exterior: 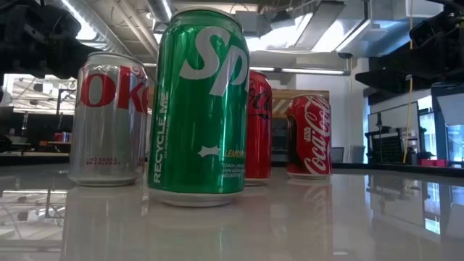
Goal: Place canned beverage on shelf
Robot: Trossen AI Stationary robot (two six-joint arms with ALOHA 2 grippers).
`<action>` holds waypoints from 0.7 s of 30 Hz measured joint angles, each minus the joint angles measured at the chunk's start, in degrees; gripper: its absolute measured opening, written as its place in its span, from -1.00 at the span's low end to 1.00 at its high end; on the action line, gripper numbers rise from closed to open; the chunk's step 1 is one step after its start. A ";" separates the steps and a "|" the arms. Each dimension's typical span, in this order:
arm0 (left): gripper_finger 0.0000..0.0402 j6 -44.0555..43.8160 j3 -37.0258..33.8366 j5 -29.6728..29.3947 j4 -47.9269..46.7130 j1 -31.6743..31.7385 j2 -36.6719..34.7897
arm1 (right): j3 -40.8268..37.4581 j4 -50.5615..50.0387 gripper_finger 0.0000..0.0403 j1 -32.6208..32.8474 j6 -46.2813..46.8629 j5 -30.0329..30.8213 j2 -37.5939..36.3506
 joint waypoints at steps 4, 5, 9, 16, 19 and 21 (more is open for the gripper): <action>-1.00 0.00 0.00 0.02 0.00 0.00 0.01 | 0.00 0.00 0.91 0.00 0.01 0.00 0.00; -1.00 -0.02 0.02 0.02 0.00 0.00 0.00 | 0.02 0.00 0.91 0.00 0.01 0.00 -0.01; -1.00 -0.02 0.00 0.00 0.00 -0.01 0.01 | 0.01 0.00 0.91 0.02 0.00 0.00 0.00; -1.00 0.00 0.02 0.00 0.02 -0.01 0.01 | -0.09 0.75 0.91 0.00 0.00 0.03 -0.02; -1.00 0.22 0.00 -0.38 0.28 0.00 0.01 | -0.11 1.64 0.91 0.01 0.00 0.23 -0.02; -1.00 0.20 0.00 -0.40 0.29 -0.02 0.00 | -0.11 2.37 0.91 0.00 0.00 0.29 -0.02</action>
